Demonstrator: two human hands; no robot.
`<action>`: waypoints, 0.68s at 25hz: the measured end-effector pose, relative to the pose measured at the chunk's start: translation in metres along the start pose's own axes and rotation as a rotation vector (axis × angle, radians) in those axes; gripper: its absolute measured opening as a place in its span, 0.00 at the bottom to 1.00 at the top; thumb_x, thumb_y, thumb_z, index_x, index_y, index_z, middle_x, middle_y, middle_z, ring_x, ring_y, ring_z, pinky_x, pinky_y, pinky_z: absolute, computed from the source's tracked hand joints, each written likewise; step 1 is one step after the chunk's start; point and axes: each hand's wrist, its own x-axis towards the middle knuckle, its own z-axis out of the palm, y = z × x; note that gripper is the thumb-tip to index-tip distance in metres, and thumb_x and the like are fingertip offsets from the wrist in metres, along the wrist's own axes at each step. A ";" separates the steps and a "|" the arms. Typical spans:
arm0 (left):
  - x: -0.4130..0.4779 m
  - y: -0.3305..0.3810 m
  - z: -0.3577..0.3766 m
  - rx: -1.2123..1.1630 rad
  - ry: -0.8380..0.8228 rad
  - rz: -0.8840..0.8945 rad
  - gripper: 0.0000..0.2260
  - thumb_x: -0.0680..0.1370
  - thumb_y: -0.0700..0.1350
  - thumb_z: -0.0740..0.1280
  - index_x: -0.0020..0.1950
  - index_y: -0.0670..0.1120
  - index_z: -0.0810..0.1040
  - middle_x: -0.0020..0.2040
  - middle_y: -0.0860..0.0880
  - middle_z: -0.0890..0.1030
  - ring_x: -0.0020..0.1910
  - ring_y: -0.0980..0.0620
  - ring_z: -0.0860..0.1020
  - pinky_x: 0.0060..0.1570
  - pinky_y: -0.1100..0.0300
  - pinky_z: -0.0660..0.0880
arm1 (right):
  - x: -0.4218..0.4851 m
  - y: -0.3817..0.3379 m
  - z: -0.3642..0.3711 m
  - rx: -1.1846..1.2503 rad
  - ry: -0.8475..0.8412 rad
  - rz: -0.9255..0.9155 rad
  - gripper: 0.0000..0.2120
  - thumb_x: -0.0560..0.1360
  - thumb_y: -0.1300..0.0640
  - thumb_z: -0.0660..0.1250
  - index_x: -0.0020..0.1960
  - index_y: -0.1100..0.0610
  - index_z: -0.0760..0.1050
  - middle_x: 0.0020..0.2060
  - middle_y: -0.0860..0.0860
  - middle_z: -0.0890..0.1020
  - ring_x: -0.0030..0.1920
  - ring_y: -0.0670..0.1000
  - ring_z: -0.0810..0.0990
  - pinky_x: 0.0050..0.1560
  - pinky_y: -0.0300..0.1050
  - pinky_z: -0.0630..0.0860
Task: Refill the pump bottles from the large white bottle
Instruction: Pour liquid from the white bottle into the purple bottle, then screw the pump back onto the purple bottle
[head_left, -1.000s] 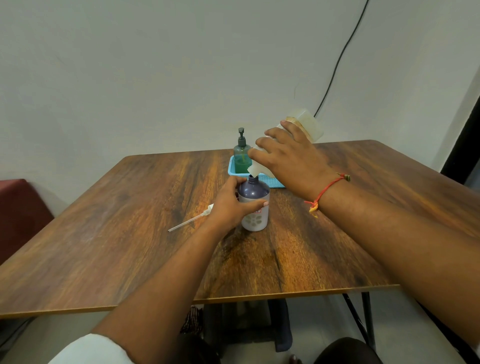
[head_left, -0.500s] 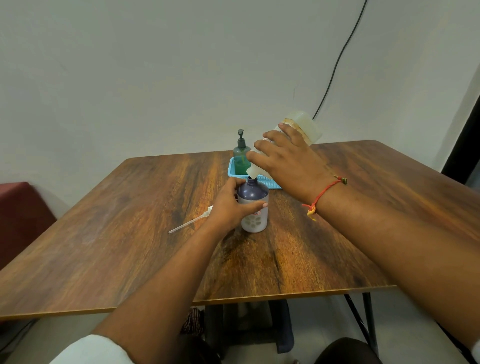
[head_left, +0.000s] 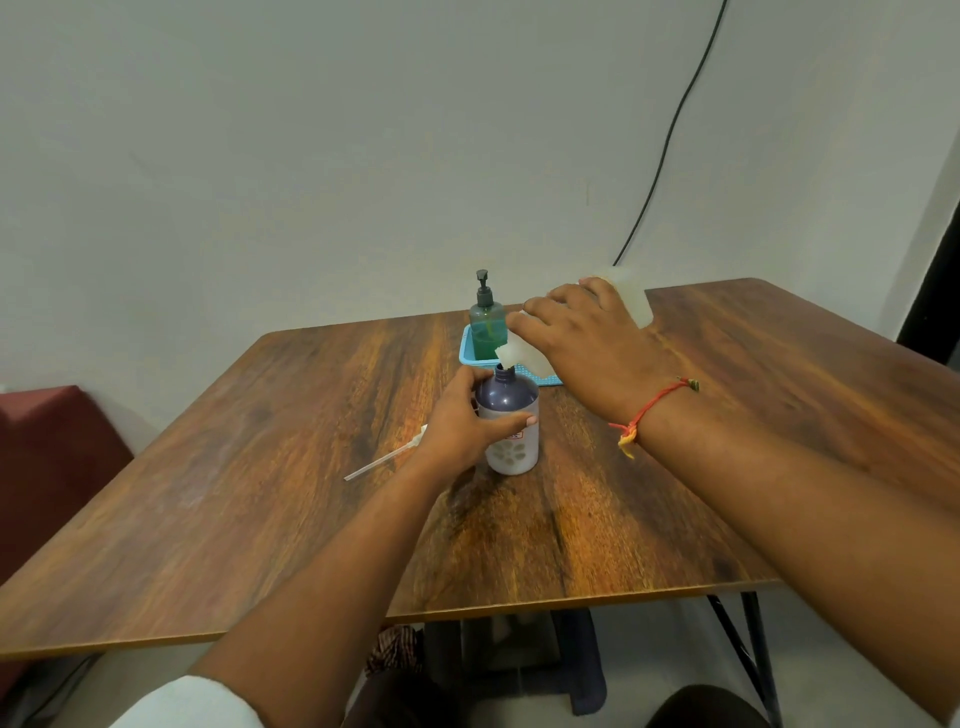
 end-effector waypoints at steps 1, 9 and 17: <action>0.000 0.000 0.000 0.003 0.001 0.001 0.29 0.69 0.47 0.81 0.63 0.55 0.70 0.54 0.62 0.76 0.52 0.64 0.76 0.43 0.69 0.72 | -0.002 -0.001 0.003 0.045 -0.006 0.032 0.22 0.78 0.58 0.65 0.71 0.48 0.68 0.64 0.50 0.78 0.64 0.58 0.75 0.67 0.59 0.64; -0.002 -0.003 -0.022 -0.005 -0.087 -0.050 0.43 0.69 0.50 0.80 0.78 0.52 0.60 0.73 0.54 0.69 0.69 0.55 0.69 0.67 0.56 0.72 | -0.032 -0.011 0.028 0.574 -0.021 0.495 0.36 0.66 0.47 0.75 0.71 0.45 0.67 0.61 0.48 0.79 0.59 0.57 0.77 0.56 0.57 0.74; 0.003 -0.069 -0.075 0.521 0.149 -0.186 0.15 0.81 0.47 0.68 0.67 0.47 0.78 0.63 0.47 0.79 0.57 0.52 0.77 0.51 0.60 0.76 | -0.092 -0.029 0.035 1.169 0.176 0.984 0.34 0.68 0.51 0.79 0.68 0.47 0.64 0.56 0.41 0.74 0.51 0.43 0.77 0.48 0.46 0.79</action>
